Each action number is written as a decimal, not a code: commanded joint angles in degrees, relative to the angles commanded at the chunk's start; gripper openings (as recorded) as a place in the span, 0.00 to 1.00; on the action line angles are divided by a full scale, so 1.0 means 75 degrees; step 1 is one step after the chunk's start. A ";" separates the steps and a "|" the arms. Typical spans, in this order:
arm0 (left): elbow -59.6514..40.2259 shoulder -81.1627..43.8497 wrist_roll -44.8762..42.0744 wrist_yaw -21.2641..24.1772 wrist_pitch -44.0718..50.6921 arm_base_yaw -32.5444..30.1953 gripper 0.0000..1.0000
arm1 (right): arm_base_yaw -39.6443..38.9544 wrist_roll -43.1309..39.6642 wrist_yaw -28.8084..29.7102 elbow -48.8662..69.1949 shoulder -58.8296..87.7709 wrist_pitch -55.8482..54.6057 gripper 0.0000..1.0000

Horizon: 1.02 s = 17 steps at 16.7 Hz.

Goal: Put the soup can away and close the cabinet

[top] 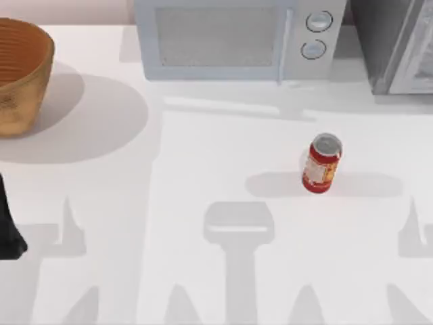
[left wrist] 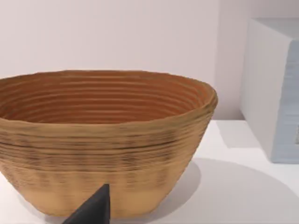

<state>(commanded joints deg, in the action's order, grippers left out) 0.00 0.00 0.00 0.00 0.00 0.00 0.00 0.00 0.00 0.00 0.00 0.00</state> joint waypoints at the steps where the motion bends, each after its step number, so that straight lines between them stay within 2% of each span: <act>1: 0.0000 0.0000 0.0000 0.0000 0.0000 0.0000 1.00 | 0.0000 0.0000 0.0000 0.0000 0.0000 0.0000 1.00; 5: 0.0000 0.0000 0.0000 0.0000 0.0000 0.0000 1.00 | -0.0203 0.0051 0.0126 0.0112 0.0395 -0.0346 1.00; 8: 0.0000 0.0000 0.0000 0.0000 0.0000 0.0000 1.00 | -0.0646 0.0162 0.0479 0.0322 0.1429 -0.1130 1.00; 12: 0.0000 0.0000 0.0000 0.0000 0.0000 0.0000 1.00 | -0.1473 0.0346 0.1267 0.0658 0.3691 -0.2662 1.00; 17: 0.0000 0.0000 0.0000 0.0000 0.0000 0.0000 1.00 | -0.2725 0.0566 0.2561 0.1147 0.7445 -0.5098 1.00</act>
<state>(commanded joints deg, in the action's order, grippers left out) 0.00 0.00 0.00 0.00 0.00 0.00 -20.44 4.25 19.21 8.60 55.84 -38.24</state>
